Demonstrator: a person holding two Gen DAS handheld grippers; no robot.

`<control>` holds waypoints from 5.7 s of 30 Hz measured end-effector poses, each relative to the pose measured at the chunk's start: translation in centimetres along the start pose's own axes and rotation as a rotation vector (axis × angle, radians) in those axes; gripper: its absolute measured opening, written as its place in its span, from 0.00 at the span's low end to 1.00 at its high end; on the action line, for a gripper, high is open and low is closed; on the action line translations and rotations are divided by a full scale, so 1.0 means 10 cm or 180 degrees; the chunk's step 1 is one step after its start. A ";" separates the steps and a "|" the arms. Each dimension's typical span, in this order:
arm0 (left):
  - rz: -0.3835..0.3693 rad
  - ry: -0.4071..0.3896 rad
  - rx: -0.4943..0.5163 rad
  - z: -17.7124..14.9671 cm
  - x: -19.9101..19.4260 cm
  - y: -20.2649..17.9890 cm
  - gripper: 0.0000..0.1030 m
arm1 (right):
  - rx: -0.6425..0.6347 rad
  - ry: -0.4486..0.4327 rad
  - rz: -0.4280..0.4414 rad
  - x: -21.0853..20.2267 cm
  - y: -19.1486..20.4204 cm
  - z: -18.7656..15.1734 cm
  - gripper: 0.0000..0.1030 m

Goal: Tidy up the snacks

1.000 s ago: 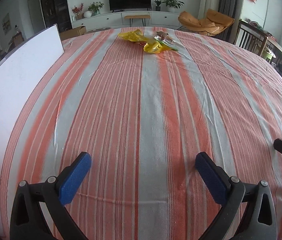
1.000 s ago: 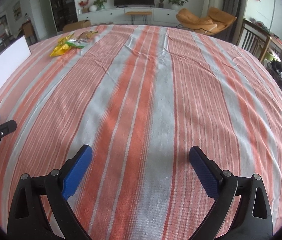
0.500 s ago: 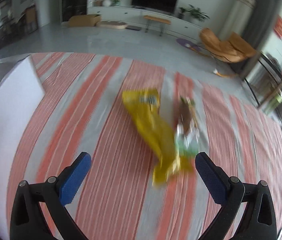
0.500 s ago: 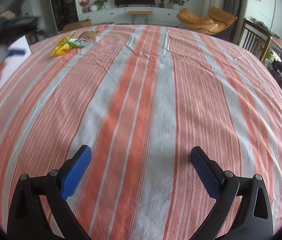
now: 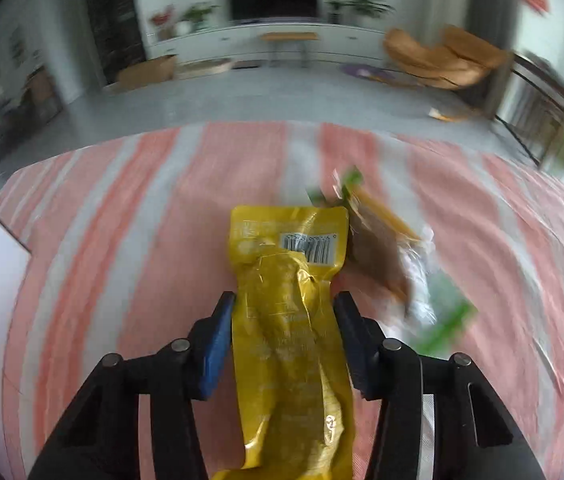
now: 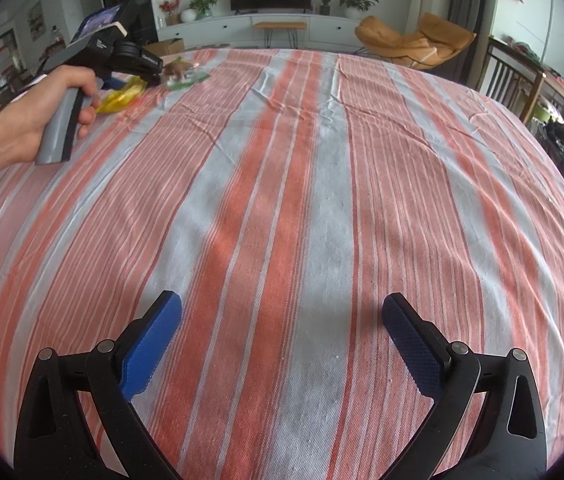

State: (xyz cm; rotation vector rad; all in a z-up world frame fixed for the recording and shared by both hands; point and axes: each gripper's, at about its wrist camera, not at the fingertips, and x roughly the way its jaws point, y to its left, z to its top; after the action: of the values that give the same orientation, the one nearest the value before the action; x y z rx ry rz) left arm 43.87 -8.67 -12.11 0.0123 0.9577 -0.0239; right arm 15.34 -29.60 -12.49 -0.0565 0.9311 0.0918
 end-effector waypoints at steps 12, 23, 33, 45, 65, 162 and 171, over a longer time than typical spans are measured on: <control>-0.0370 0.0150 0.0284 -1.25 -0.92 0.53 0.48 | -0.0004 0.0003 0.0004 0.02 0.03 0.01 0.99; -0.0273 -0.0028 0.0306 -1.89 -1.24 0.93 1.00 | -0.0003 0.0003 0.0004 0.02 0.02 0.01 0.99; -0.0273 -0.0032 0.0286 -1.84 -1.19 0.91 1.00 | -0.0002 0.0003 0.0003 0.02 0.02 0.00 1.00; -0.0036 -0.0032 -0.0073 -1.83 -1.17 1.10 1.00 | -0.0002 0.0003 0.0004 0.02 0.03 0.01 1.00; -0.0160 -0.0031 0.0122 -1.81 -1.14 1.13 1.00 | -0.0002 0.0004 0.0002 0.02 0.02 0.00 1.00; -0.0160 -0.0040 0.0119 -1.81 -1.14 1.14 1.00 | 0.0054 0.0074 0.0083 0.04 0.00 0.09 0.99; -0.0160 -0.0041 0.0119 -1.82 -1.14 1.14 1.00 | -0.0490 -0.0136 0.0523 0.86 0.70 1.82 0.98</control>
State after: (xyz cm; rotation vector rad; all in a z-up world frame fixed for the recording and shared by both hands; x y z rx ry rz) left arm 22.78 3.25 -13.26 0.0226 0.9444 -0.0881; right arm 34.21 -20.51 -8.58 -0.1203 0.8838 0.3160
